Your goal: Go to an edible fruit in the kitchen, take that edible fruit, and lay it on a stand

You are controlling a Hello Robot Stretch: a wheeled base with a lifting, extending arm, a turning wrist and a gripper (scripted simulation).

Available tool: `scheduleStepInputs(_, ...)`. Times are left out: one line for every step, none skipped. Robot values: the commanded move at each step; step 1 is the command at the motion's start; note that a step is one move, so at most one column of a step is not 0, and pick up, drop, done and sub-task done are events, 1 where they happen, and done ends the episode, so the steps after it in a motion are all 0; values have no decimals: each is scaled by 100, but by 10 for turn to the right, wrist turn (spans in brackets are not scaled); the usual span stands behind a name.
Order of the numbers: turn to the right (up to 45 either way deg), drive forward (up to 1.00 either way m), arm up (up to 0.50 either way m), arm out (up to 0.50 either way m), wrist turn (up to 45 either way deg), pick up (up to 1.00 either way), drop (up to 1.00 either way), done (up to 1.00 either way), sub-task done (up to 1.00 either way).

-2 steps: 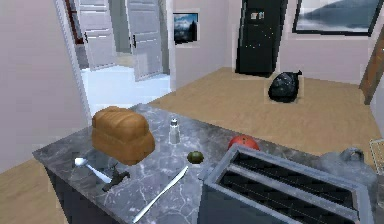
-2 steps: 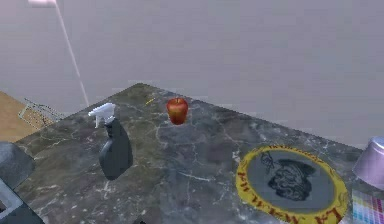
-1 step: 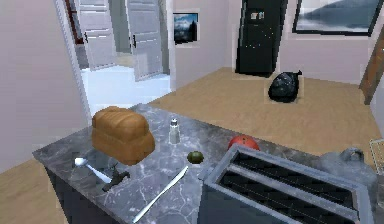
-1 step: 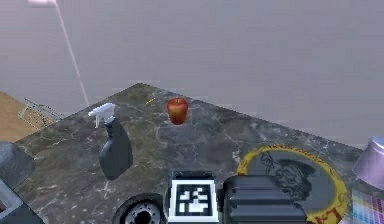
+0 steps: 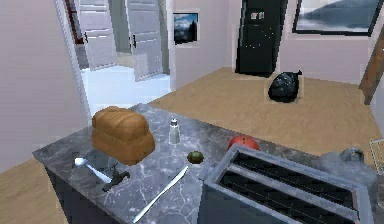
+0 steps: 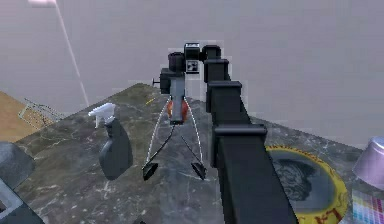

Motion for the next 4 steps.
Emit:
scheduleStepInputs(0, 0, 0, 0, 450, 0, 0, 0, 0)
scheduleStepInputs(0, 0, 0, 0, 450, 0, 0, 0, 0)
scheduleStepInputs(0, 0, 0, 0, 450, 0, 0, 0, 0)
scheduleStepInputs(0, 0, 0, 0, 360, 0, 0, 0, 0)
